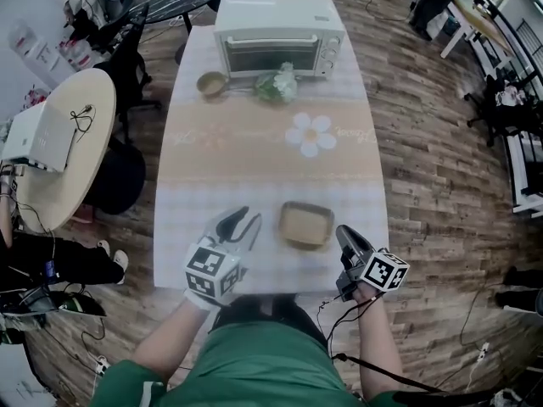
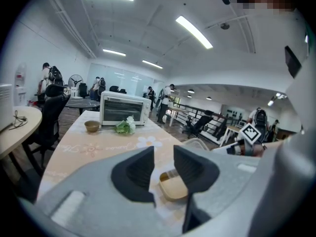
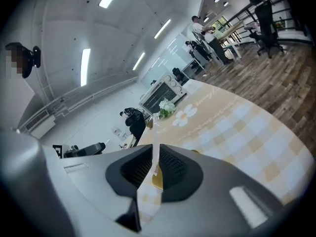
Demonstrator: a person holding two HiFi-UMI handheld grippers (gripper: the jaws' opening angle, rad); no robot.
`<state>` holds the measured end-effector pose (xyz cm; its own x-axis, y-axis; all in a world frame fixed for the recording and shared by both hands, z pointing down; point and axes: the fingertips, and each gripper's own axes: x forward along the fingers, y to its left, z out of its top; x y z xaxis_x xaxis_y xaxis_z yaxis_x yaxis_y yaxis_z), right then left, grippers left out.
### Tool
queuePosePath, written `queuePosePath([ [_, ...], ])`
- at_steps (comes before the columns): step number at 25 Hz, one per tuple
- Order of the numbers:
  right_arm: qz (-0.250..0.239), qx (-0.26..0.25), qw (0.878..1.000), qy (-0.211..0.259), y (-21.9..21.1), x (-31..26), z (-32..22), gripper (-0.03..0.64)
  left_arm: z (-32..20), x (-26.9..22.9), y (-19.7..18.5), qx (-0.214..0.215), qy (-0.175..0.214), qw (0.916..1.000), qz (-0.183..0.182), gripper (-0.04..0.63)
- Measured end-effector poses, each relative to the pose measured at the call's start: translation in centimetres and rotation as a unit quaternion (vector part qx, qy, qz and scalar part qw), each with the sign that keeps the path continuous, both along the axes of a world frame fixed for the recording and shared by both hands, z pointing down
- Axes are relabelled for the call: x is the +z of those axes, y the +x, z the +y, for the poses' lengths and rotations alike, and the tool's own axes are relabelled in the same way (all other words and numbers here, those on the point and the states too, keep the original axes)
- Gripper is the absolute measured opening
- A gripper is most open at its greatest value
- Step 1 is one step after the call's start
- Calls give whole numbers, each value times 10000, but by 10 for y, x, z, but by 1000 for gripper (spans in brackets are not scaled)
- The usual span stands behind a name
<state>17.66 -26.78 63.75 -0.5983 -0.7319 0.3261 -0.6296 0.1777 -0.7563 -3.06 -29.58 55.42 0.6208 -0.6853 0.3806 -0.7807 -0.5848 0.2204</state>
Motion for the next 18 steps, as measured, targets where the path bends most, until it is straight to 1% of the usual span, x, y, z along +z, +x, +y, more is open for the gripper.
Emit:
queuePosePath([
  [4,450,-27,9981,414,-4,-32,-3,43,2,-13,-4,-33,108,9999,9,121],
  [9,785,59,9935,827,-6,-67,-6,43,4,-26,-7,-63,235,9997,5,121],
  [12,1048,56,9888,1064,-8,-83,-6,43,4,-33,-8,-77,330,9994,6,121],
  [18,1387,80,9784,1530,-15,-126,-11,43,-3,-55,-11,-94,510,9987,30,121],
])
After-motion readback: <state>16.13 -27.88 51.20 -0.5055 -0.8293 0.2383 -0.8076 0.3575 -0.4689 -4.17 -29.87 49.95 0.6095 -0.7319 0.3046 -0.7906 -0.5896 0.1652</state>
